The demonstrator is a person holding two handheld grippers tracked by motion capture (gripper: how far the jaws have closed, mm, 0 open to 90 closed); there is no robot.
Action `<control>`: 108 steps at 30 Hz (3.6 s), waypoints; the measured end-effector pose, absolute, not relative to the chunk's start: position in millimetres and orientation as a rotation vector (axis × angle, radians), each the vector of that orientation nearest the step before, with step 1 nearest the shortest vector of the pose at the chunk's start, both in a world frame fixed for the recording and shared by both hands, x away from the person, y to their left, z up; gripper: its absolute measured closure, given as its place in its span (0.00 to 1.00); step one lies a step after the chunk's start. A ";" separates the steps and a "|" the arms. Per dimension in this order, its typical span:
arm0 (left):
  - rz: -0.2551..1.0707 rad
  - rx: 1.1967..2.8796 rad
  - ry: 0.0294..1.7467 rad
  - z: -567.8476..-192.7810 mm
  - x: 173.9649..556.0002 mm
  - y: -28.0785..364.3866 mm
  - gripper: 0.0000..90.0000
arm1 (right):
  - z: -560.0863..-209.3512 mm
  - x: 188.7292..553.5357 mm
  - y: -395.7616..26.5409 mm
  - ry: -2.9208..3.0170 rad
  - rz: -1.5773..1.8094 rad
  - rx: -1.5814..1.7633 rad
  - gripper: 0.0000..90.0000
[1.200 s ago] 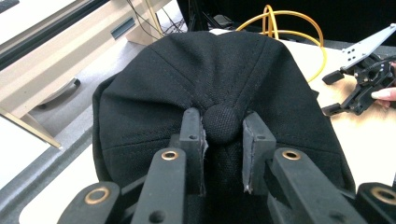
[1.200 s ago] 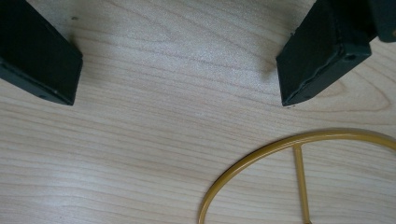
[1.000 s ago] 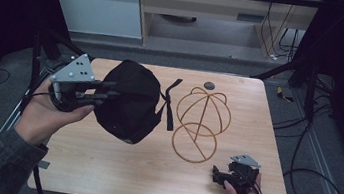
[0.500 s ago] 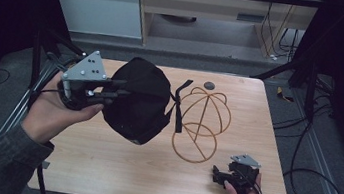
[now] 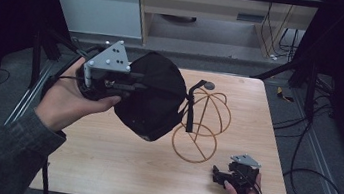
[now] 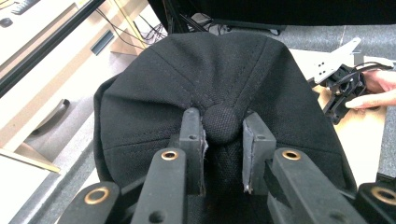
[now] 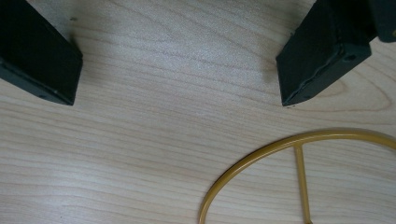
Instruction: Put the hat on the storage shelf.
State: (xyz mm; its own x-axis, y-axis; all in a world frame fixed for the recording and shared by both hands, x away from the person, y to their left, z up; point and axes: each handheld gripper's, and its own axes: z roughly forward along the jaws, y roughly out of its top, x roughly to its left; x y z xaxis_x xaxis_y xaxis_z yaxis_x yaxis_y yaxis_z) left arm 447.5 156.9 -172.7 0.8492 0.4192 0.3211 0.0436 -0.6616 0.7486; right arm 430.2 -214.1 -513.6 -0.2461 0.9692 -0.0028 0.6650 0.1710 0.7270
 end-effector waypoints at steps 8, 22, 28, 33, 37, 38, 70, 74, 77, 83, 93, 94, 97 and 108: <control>0.614 2.253 0.326 -169.3 451.2 149.4 0.82 | -513.6 430.3 -214.1 1.980 0.852 1.540 0.00; 0.627 2.262 0.367 -160.4 477.2 141.5 0.82 | -513.9 431.1 -214.4 1.980 0.849 1.536 0.00; 0.615 2.273 0.343 -155.9 480.0 127.1 0.82 | -513.8 431.0 -214.2 1.981 0.852 1.538 0.00; 0.594 2.314 0.306 -158.4 486.7 108.0 0.82 | -513.7 431.0 -214.2 1.981 0.853 1.539 0.00; 0.561 2.331 0.307 -164.3 495.5 97.6 0.81 | -513.7 431.0 -214.2 1.981 0.852 1.539 0.00; 0.555 2.336 0.306 -166.0 497.3 94.6 0.82 | -513.7 431.0 -214.2 1.981 0.852 1.539 0.00; 0.478 2.403 0.279 -191.1 520.3 12.7 0.81 | -513.5 431.2 -213.9 1.979 0.848 1.543 0.00; 0.468 2.410 0.280 -195.2 522.7 9.3 0.81 | -513.5 431.2 -213.9 1.979 0.849 1.543 0.00; 0.466 2.420 0.272 -199.1 523.6 5.8 0.81 | -513.5 431.2 -213.9 1.978 0.848 1.543 0.00; 0.460 2.442 0.265 -208.5 525.2 1.7 0.81 | -513.5 431.3 -214.0 1.980 0.848 1.540 0.00; 0.442 2.448 0.283 -221.0 531.1 1.0 0.81 | -513.5 431.4 -214.1 1.980 0.846 1.538 0.00; 0.438 2.450 0.286 -222.1 531.8 1.2 0.81 | -513.5 431.4 -214.0 1.980 0.846 1.539 0.00; 0.421 2.451 0.292 -226.9 533.6 1.6 0.81 | -513.5 431.5 -214.4 1.981 0.844 1.532 0.00; 0.407 2.466 0.299 -239.7 535.9 -2.3 0.80 | -513.5 431.5 -214.0 1.978 0.845 1.538 0.00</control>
